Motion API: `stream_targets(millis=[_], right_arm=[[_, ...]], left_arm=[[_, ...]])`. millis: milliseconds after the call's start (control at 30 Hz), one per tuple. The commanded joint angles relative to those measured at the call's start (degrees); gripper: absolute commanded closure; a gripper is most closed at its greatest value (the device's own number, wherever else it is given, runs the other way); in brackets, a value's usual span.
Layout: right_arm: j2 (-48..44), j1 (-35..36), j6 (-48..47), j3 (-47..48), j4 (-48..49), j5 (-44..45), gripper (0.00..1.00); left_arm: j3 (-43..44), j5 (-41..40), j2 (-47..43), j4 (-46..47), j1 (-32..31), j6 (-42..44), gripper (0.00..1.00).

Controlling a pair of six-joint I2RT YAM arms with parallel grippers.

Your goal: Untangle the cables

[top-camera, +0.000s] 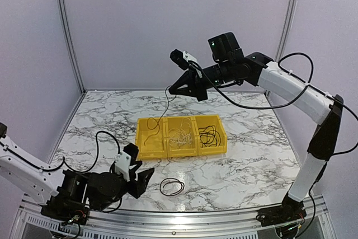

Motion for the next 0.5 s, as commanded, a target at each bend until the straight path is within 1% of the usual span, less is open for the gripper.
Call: stream_targets(millis=[0,133,267,367,467], right_arm=[[2.09,0.48,0.95,2.57,1.80,0.64,1.00],[5.07,0.46,0.46,3.95,2.14,1.71,1.00],[9.13,0.40,0.24,4.26,4.16,3.20,1.00],[13.88,0.46,0.35,6.60,4.14,3.46,1.00],[18.89,0.42,0.57,10.10,2.87,4.31,1.00]], left_arm=[[-5.45,-9.41,-10.39,-1.62,0.02,-6.76,0.48],[-11.90,-14.01,-21.53,-1.86,0.05,-10.51,0.47],[-14.42,-14.57,-28.77,-5.49,0.05,-11.13,0.46],[-14.42,-14.64,-31.18,-8.40,0.04,-11.95,0.46],[-14.05,-14.39,-31.24,-9.40,-0.01,-12.12,0.46]])
